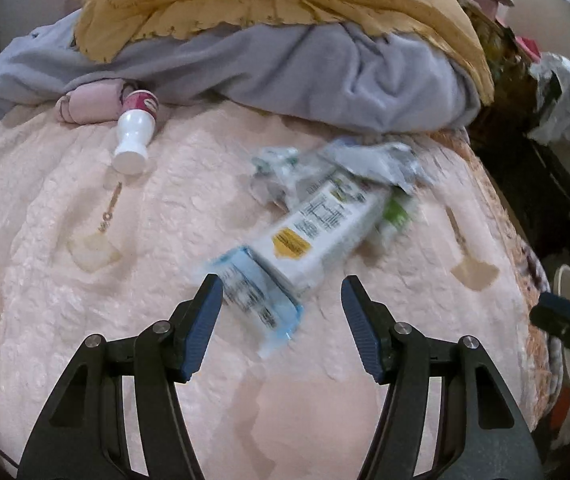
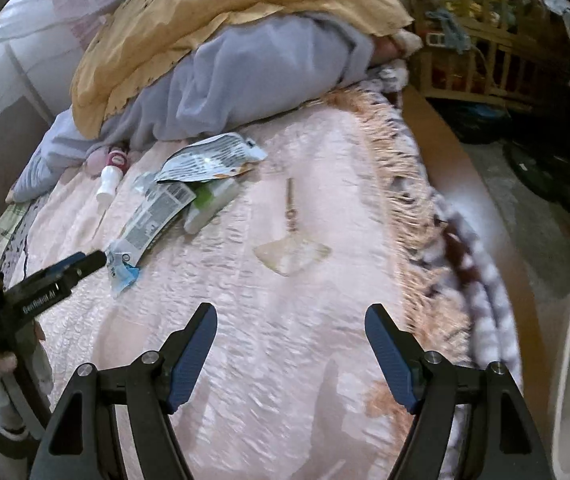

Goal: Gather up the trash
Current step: 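Grasp the milk carton with the left tool while the right tool grasps the blue-white wrapper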

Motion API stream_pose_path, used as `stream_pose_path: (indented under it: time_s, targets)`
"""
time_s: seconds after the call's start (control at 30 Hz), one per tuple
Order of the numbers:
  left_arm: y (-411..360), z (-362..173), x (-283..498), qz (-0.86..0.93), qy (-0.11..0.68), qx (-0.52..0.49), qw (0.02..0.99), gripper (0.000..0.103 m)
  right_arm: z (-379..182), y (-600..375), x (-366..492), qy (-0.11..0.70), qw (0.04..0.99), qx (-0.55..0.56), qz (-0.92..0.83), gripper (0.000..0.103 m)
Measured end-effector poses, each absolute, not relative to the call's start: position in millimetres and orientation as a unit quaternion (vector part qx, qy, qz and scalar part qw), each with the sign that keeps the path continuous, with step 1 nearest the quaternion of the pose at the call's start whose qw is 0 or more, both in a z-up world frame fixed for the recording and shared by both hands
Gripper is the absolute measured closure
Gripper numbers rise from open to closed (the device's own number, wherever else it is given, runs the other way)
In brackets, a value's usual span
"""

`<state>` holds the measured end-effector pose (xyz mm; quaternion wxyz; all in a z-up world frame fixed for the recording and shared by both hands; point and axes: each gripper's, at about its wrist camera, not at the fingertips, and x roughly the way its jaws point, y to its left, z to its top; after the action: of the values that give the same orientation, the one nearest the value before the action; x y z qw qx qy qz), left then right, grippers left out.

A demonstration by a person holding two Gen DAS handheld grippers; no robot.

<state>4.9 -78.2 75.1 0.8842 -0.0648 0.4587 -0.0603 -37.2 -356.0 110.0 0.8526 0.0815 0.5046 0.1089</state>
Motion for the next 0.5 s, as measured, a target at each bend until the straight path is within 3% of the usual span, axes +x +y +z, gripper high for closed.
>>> stream_pose_path:
  time_s: [0.37,0.5]
  targets:
    - [-92,60,72,-0.149,0.494,-0.065,0.854,0.042,110,-341,-17,0.509,0.849,0.077,0.118,0.029]
    - [-114,59,76,-0.167,0.484,-0.024,0.859,0.033,109,-353,-14,0.509,0.851,0.082,0.105,0.029]
